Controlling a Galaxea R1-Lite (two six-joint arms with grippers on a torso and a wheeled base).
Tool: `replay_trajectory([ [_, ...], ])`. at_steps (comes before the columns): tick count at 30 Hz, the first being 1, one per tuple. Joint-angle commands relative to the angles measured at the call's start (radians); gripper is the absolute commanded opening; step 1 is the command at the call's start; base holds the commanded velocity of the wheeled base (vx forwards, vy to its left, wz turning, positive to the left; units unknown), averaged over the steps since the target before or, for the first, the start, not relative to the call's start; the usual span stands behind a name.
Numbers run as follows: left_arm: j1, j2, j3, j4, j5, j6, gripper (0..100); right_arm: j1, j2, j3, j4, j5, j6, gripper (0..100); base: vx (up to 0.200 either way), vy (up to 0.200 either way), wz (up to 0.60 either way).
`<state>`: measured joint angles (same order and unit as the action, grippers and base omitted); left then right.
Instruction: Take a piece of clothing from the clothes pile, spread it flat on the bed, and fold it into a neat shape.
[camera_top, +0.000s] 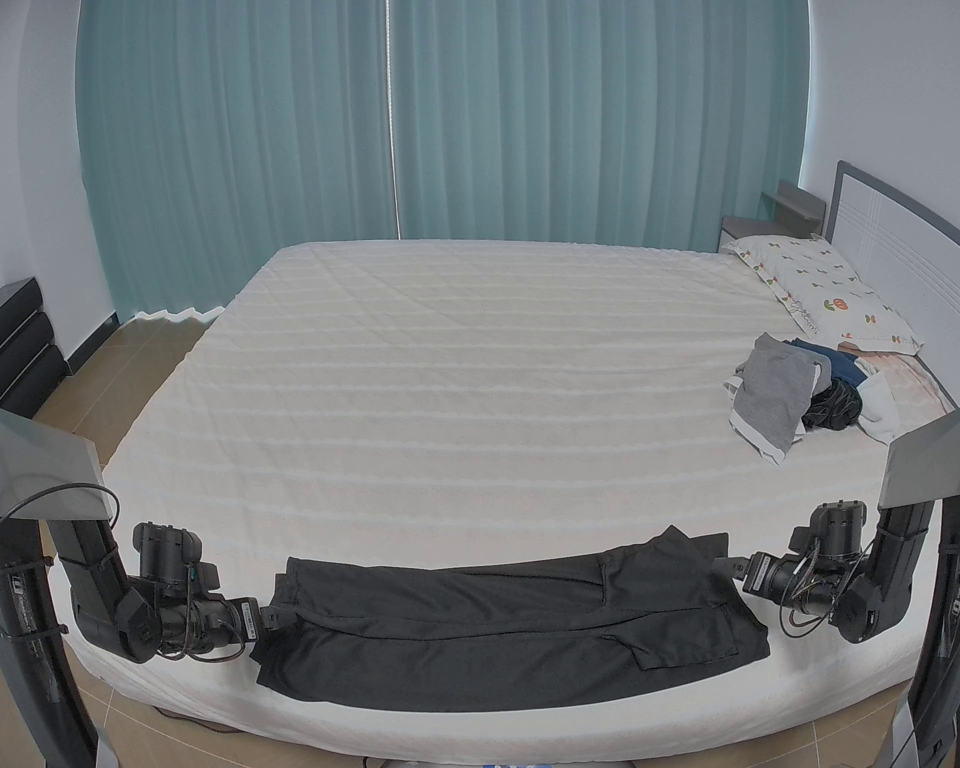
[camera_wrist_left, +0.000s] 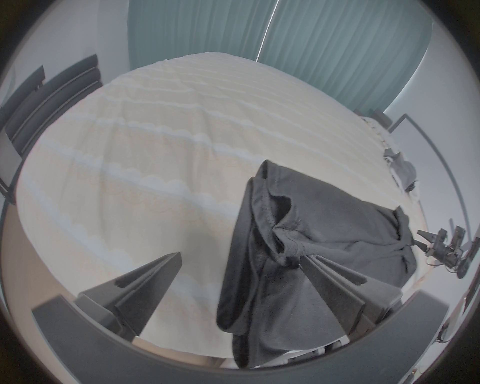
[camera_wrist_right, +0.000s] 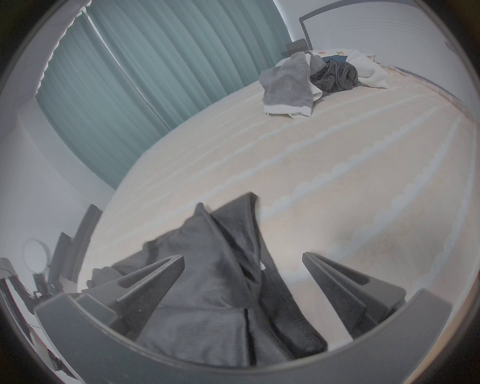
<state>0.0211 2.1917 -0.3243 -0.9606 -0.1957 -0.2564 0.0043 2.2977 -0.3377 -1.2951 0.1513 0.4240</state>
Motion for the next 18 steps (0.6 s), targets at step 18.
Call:
replay_trajectory([
  [18,0.100,-0.145,-0.124,0.247,-0.200,0.031,100,-0.047,0.006,-0.049,0.003,0.183,0.110,100,0.000,0.000,0.00],
])
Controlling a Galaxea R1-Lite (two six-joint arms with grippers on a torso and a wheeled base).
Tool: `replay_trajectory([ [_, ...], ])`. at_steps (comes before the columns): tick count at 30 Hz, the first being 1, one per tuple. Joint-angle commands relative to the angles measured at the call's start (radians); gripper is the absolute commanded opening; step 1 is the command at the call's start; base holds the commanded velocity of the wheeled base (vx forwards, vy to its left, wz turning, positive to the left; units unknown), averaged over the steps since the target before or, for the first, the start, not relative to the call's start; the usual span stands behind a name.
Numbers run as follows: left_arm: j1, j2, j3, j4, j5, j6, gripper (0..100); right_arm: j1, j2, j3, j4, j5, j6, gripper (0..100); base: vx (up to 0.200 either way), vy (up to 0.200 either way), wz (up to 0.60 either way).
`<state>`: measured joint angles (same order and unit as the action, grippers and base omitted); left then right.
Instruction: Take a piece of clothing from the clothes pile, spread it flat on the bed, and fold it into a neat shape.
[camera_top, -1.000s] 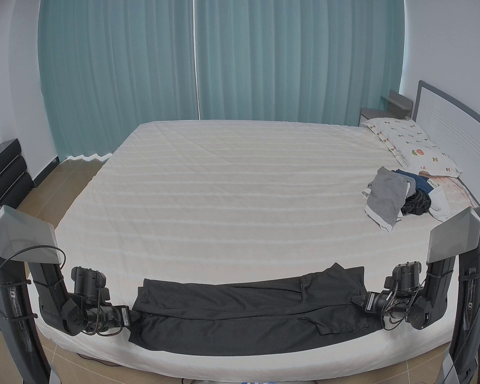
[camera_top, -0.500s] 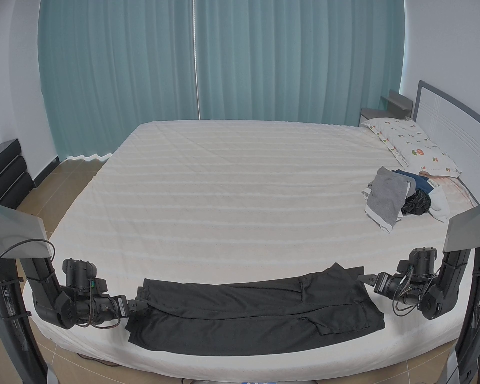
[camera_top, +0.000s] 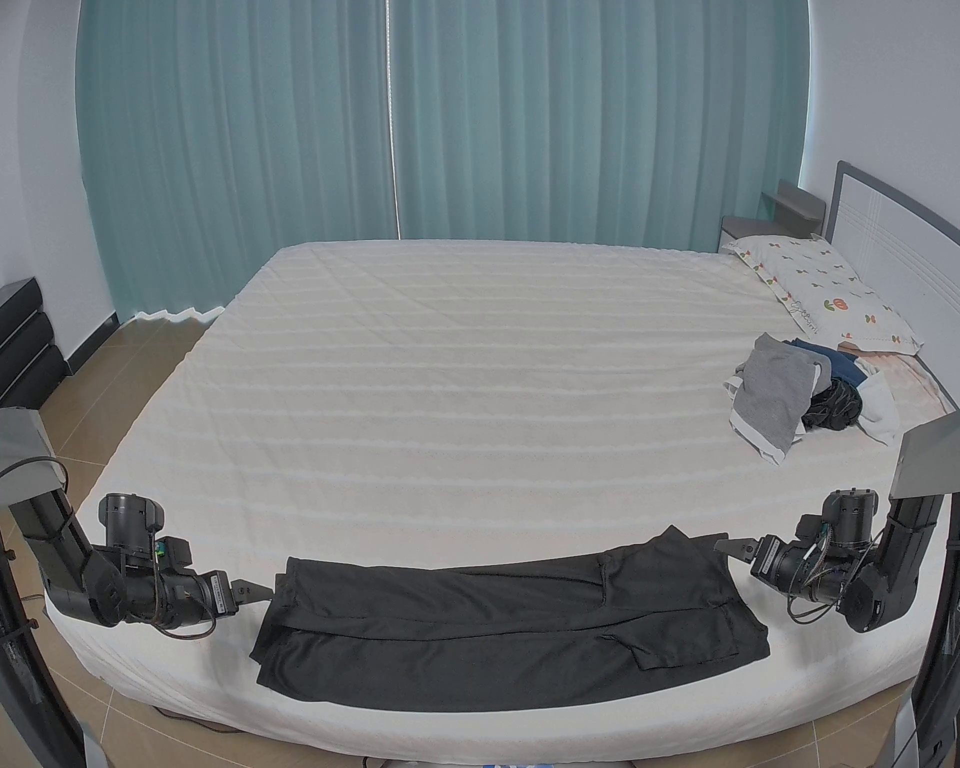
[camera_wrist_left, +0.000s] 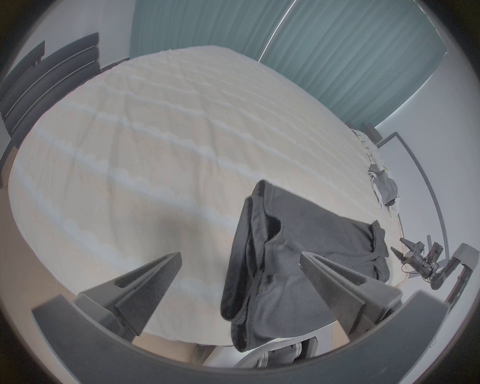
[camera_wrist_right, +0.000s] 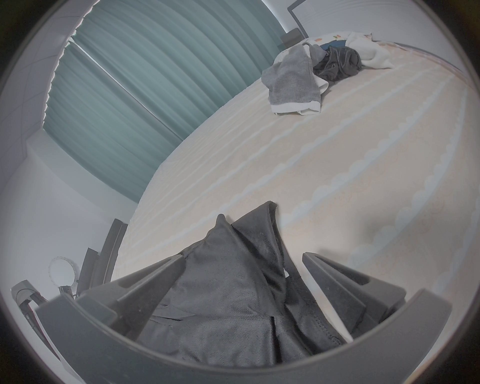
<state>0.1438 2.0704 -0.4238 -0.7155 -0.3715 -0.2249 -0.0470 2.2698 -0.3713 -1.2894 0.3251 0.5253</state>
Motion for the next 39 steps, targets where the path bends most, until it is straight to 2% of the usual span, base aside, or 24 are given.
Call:
replay_trajectory([
  [1,-0.035,-0.024,-0.029,0.005,-0.033,-0.001,100,0.004,0.037,-0.018,-0.002,0.015,0.009,100,0.000,0.000,0.00],
  [9,-0.128,0.031,-0.105,0.111,-0.032,0.013,100,-0.002,0.048,-0.018,-0.002,0.060,0.010,100,0.000,0.000,0.00],
  [15,-0.153,0.143,-0.124,0.053,-0.024,0.047,100,-0.002,0.053,-0.017,-0.002,0.068,0.010,100,0.000,0.000,0.00],
  [19,-0.153,0.172,-0.105,0.004,-0.021,0.090,100,-0.002,0.043,-0.015,-0.005,0.068,0.010,100,0.000,0.000,0.00],
  [39,-0.151,0.212,-0.096,-0.085,-0.023,0.087,100,-0.001,0.042,-0.014,-0.005,0.068,0.010,100,0.000,0.000,0.00],
])
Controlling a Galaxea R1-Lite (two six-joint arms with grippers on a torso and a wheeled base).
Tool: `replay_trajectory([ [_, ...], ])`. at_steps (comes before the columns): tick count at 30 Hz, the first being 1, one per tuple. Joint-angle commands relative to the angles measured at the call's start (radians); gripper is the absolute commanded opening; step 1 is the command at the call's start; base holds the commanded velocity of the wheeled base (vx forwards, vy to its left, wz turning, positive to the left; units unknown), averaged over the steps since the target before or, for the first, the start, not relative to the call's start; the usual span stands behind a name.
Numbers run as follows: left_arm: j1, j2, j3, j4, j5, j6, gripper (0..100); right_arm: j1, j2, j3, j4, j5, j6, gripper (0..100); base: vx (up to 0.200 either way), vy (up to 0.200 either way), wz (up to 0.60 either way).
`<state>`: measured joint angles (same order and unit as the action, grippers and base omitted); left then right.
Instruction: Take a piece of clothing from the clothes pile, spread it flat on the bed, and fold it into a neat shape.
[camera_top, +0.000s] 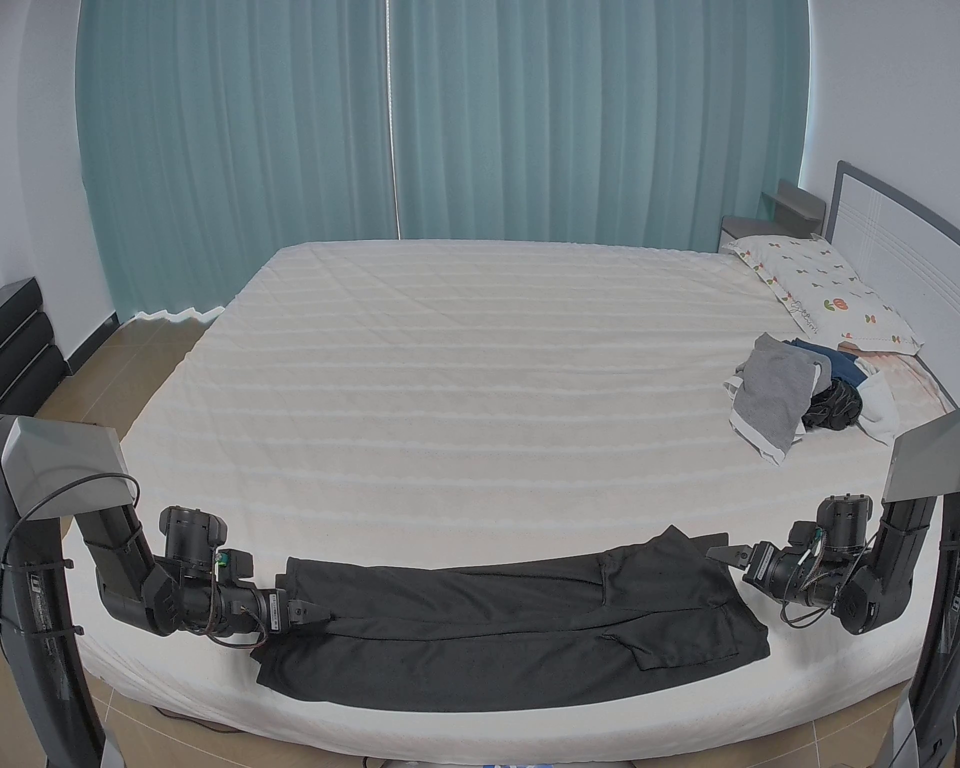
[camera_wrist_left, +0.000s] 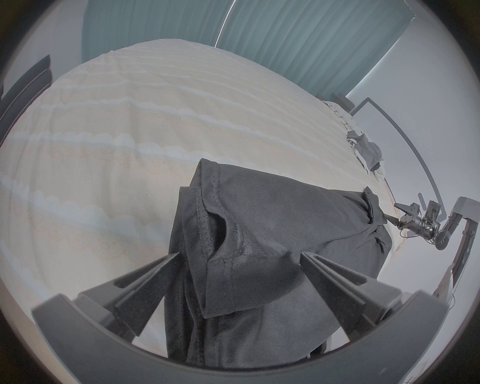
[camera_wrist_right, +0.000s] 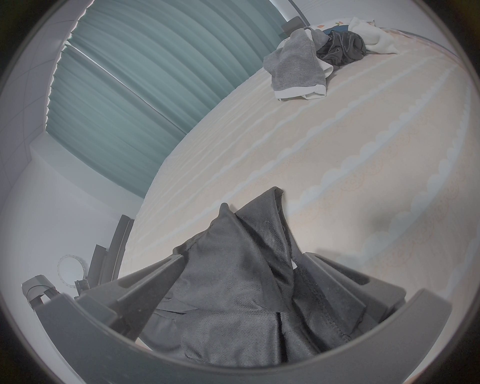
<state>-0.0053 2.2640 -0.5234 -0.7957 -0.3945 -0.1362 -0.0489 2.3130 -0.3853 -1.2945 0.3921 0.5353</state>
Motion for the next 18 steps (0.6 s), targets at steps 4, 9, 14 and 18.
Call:
replay_trajectory([
  [4,-0.001,0.019,0.013,-0.016,-0.004,-0.006,100,0.001,-0.003,0.002,-0.002,0.001,0.000,100,0.000,0.000,0.00],
  [9,-0.001,0.015,0.023,-0.033,-0.004,-0.011,0,0.001,-0.003,0.003,-0.002,0.001,0.000,100,0.000,0.000,0.00],
  [14,0.008,0.012,0.029,-0.036,-0.009,-0.013,0,0.001,-0.003,0.005,-0.002,0.001,0.000,100,0.000,0.000,0.00],
  [18,0.024,0.006,0.036,-0.037,-0.012,-0.011,0,0.001,-0.004,0.006,-0.002,0.001,0.000,100,0.000,0.000,0.00],
])
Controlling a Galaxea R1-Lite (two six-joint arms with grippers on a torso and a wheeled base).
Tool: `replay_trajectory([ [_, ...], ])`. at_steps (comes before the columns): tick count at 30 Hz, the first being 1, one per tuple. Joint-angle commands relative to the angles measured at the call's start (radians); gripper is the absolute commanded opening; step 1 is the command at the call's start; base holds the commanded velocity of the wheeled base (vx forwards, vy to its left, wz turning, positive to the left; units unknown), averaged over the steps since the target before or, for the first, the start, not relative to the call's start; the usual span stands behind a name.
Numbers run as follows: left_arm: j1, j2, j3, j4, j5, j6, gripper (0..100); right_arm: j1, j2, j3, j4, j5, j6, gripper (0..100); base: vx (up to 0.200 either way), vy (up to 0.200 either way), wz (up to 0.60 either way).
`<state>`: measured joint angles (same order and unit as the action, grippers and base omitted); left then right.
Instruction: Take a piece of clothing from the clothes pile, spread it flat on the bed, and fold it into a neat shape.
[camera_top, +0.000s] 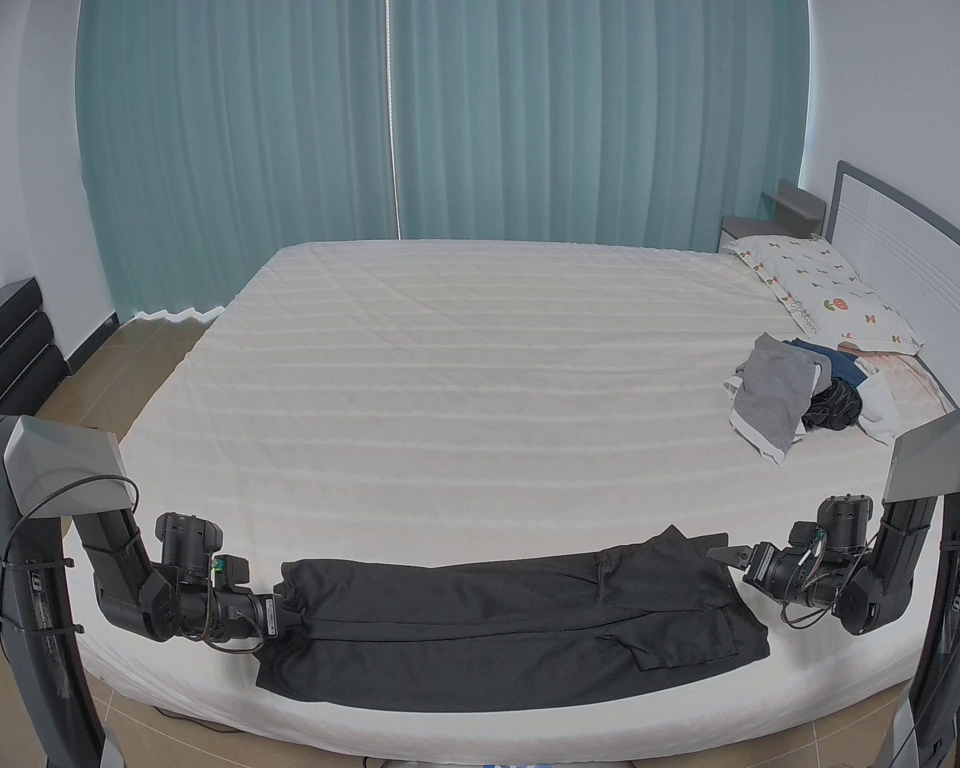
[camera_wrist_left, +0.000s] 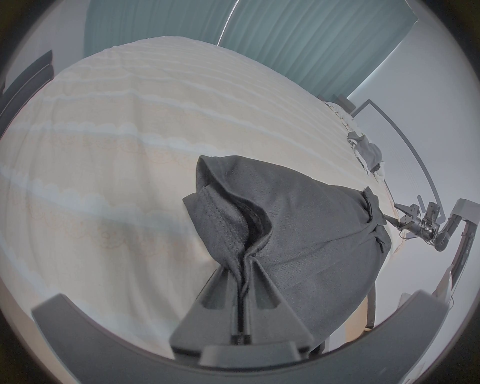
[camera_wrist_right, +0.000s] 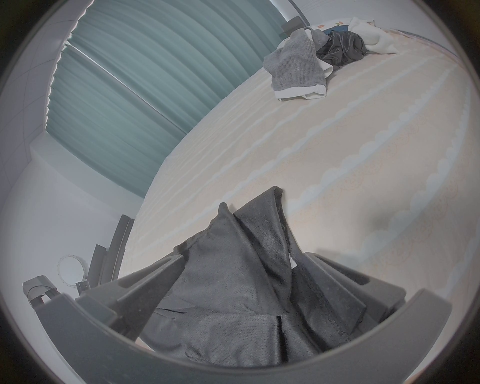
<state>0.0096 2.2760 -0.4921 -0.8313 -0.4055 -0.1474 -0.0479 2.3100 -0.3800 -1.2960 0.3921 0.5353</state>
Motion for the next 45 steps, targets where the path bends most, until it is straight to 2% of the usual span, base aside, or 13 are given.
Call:
replay_trajectory([
  [1,0.012,-0.009,0.006,-0.002,-0.001,0.000,0,0.000,-0.001,0.001,0.000,0.001,0.000,100,0.000,0.000,0.00],
  [10,0.010,-0.018,0.015,-0.002,0.002,-0.003,0,-0.001,-0.003,0.003,-0.002,0.008,0.000,100,0.000,0.000,0.00],
  [19,0.009,-0.019,0.006,-0.002,0.002,-0.021,0,-0.003,-0.017,0.000,-0.002,0.008,0.003,100,-0.200,0.000,0.00],
  [23,0.009,-0.019,-0.003,-0.002,0.004,-0.024,0,-0.003,-0.029,-0.002,-0.003,0.008,0.035,100,0.000,0.000,0.00],
  [27,0.004,-0.023,-0.034,-0.002,0.013,-0.104,0,-0.003,-0.032,-0.005,-0.003,0.008,0.038,100,0.000,0.000,0.00],
  [33,-0.031,-0.061,-0.098,-0.002,0.019,-0.313,0,-0.001,-0.040,-0.008,-0.002,0.008,0.041,100,0.000,0.000,0.00],
  [35,-0.048,-0.076,-0.100,-0.002,0.019,-0.351,0,0.000,-0.040,-0.008,-0.002,0.008,0.043,100,0.000,0.000,0.00],
  [45,-0.118,-0.116,-0.091,0.000,0.053,-0.420,0,0.000,-0.040,-0.008,-0.002,0.008,0.043,100,0.000,-0.160,0.00],
])
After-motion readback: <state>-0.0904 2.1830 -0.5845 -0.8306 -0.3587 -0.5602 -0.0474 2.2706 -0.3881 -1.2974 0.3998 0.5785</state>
